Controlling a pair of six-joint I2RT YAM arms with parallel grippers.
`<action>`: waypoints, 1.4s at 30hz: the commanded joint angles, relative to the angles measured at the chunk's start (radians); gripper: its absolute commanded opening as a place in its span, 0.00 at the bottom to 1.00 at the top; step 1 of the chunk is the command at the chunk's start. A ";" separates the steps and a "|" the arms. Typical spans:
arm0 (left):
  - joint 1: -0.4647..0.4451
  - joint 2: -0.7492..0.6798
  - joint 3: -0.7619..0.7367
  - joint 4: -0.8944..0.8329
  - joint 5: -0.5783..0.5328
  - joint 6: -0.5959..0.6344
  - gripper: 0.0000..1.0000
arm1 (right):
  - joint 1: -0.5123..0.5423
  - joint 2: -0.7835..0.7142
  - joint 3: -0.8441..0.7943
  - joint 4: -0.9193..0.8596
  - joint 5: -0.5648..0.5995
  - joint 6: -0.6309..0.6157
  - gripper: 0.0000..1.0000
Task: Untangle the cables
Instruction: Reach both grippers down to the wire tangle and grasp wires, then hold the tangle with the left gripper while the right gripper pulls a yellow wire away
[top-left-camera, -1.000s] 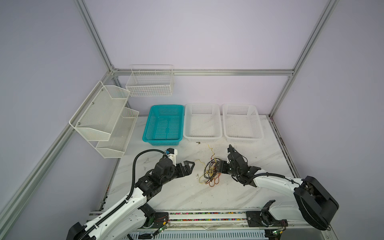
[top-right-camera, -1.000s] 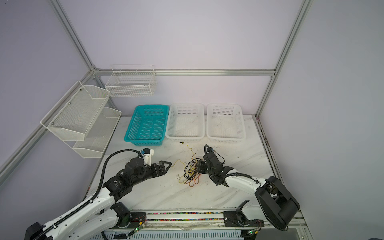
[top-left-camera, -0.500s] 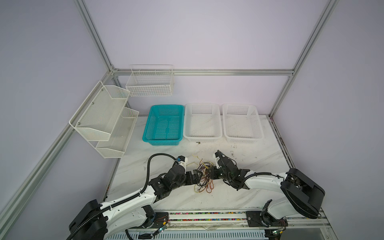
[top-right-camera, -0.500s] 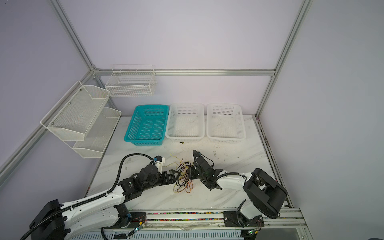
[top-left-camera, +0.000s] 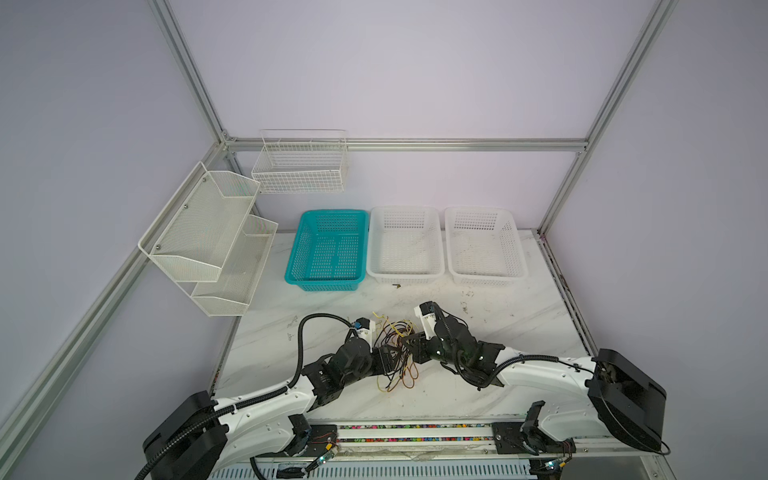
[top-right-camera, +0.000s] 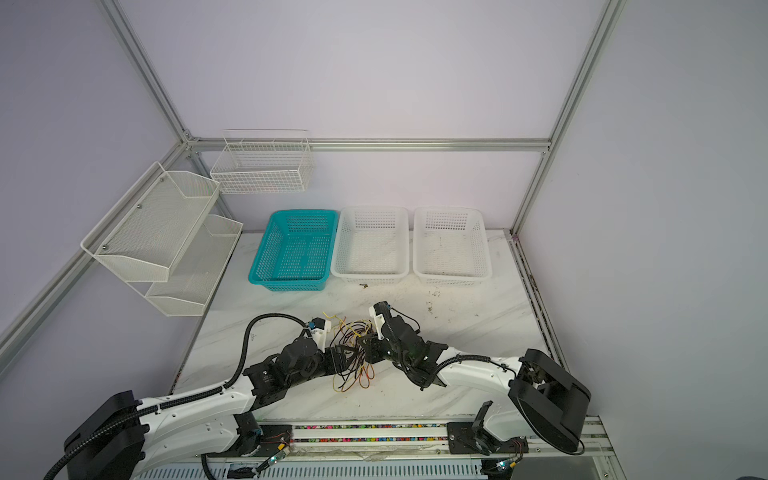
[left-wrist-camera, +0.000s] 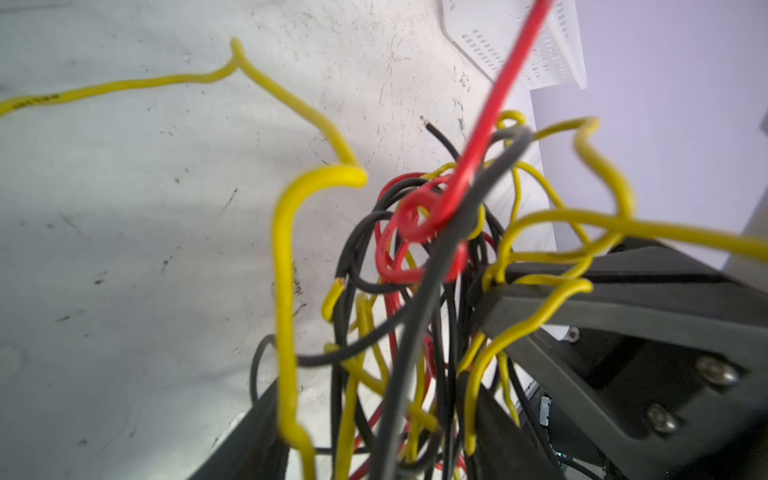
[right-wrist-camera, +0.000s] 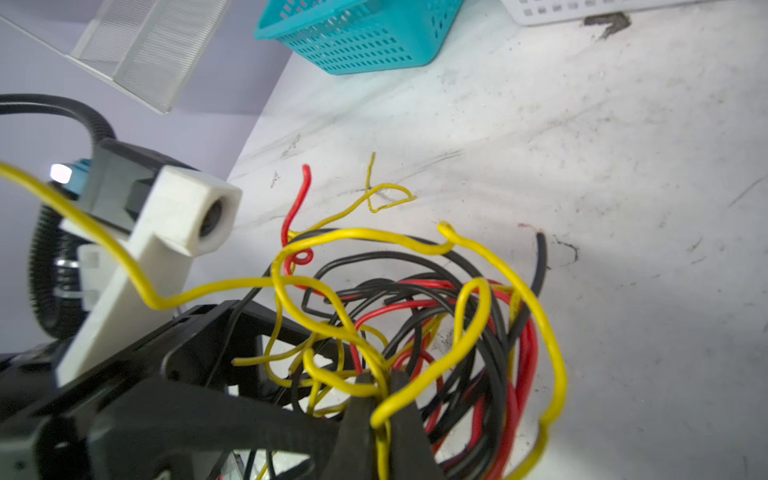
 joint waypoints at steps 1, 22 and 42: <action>-0.006 0.011 -0.042 0.052 -0.007 -0.009 0.50 | 0.008 -0.068 0.029 0.065 -0.020 -0.021 0.00; -0.005 -0.071 -0.052 -0.026 -0.078 0.045 0.00 | 0.010 -0.181 0.069 -0.142 0.047 -0.032 0.31; -0.005 -0.177 -0.053 -0.081 -0.071 0.105 0.00 | -0.006 -0.063 0.094 -0.198 0.158 0.037 0.43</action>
